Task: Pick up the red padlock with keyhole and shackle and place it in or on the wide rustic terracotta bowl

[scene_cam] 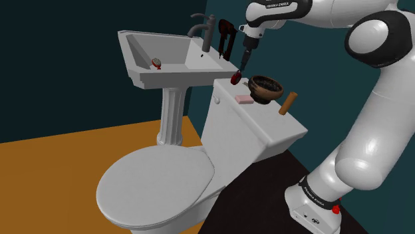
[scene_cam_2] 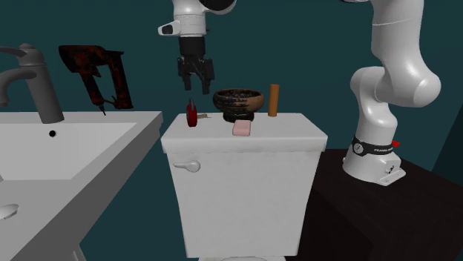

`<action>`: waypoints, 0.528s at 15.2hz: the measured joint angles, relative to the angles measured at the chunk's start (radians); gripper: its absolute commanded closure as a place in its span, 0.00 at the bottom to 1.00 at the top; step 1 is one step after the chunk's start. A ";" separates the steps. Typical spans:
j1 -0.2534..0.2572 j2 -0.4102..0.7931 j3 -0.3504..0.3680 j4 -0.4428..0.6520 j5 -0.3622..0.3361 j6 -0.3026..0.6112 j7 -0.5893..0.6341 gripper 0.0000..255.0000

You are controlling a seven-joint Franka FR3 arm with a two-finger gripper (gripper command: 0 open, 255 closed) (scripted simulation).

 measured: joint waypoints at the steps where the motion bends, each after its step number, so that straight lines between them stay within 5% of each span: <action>1: -0.012 0.047 0.001 0.059 0.011 -0.015 -0.028 0.00; 8: -0.022 0.109 0.007 0.066 0.025 0.034 -0.057 0.00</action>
